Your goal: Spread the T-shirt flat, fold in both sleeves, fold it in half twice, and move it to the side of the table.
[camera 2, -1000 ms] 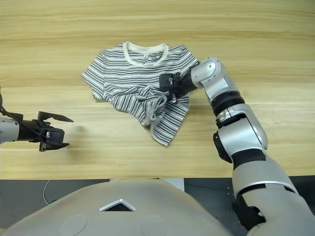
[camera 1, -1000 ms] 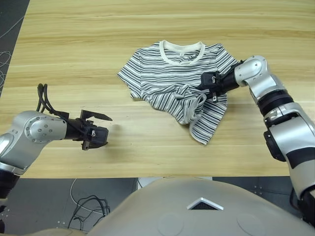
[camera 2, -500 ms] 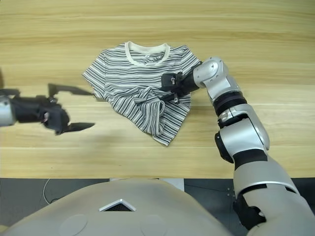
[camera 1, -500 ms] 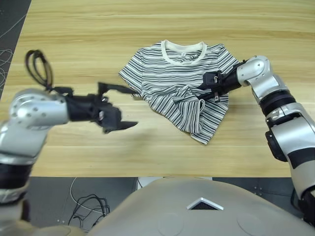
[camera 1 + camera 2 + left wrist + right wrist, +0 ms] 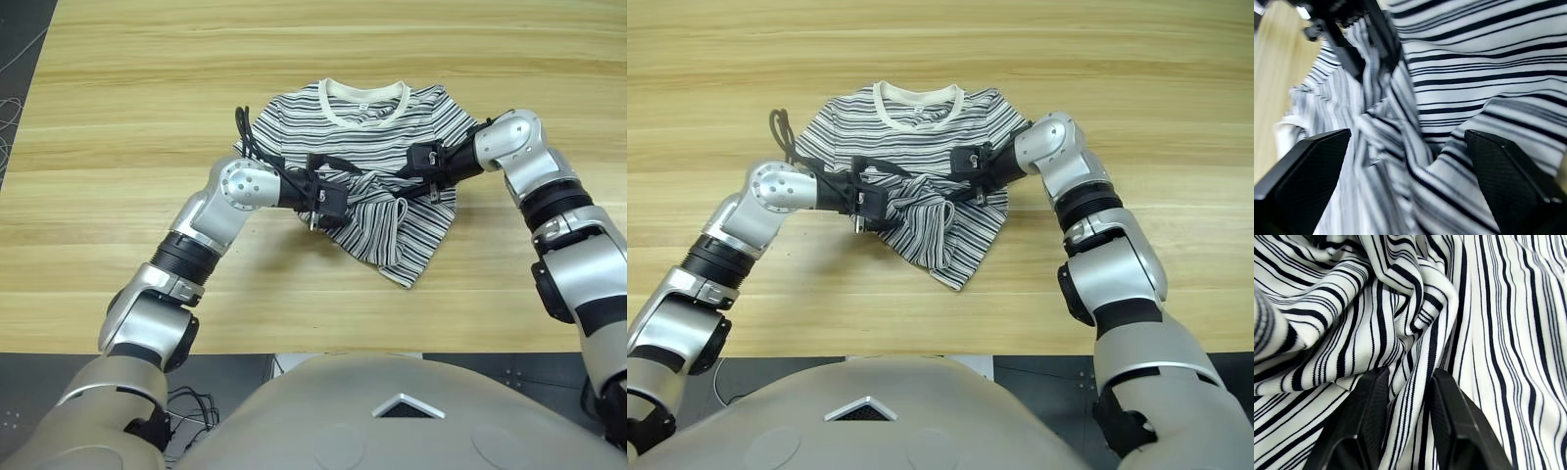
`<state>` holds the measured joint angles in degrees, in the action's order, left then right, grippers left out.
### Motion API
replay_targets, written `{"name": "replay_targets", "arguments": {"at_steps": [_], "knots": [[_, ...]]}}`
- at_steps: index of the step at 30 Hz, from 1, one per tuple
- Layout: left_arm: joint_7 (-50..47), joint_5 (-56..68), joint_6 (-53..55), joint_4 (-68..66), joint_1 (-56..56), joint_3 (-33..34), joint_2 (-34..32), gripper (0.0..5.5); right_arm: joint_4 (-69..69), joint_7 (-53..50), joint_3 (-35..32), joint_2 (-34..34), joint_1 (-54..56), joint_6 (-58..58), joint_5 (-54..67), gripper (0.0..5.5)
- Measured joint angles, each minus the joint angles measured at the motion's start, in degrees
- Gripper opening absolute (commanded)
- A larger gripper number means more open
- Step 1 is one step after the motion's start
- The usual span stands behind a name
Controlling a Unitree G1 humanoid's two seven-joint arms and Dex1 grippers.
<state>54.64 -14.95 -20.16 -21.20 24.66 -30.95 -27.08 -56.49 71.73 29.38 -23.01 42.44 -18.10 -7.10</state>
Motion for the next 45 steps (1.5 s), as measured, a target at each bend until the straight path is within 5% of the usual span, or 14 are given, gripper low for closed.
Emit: {"name": "replay_targets", "arguments": {"at_steps": [9, 16, 22, 27, 32, 45], "knots": [[-6.17, -3.97, -8.12, -10.38, 4.64, -0.87, -0.87, 4.35, 0.14, -0.20, 0.04, 0.25, 0.14, 0.35, -0.12, 1.39], [2.47, 2.52, -5.72, 10.20, -9.69, 4.67, -19.32, 4.35, 0.09, -0.17, 0.38, 0.43, 0.60, 0.53, -0.73, 1.39], [4.29, 3.71, -1.06, 17.25, -13.96, 6.09, -21.13, 4.35, 0.99, 0.01, -0.28, 0.41, -0.23, 0.37, -0.44, 1.39], [5.33, 4.12, 0.48, 19.25, -14.19, 6.71, -21.23, 4.35, 13.40, 10.51, -2.46, -1.41, -6.55, 5.80, 5.19, 1.39], [7.00, 4.28, 1.72, 20.58, -15.92, 9.16, -25.11, 4.35, 35.82, 18.73, -3.77, -12.64, -14.69, 17.08, 9.10, 1.39], [10.44, 10.94, 6.89, 32.06, -25.25, 14.24, -30.88, 4.35, 39.09, 15.98, -2.88, -14.88, -20.95, 19.89, 7.41, 1.39]]}}
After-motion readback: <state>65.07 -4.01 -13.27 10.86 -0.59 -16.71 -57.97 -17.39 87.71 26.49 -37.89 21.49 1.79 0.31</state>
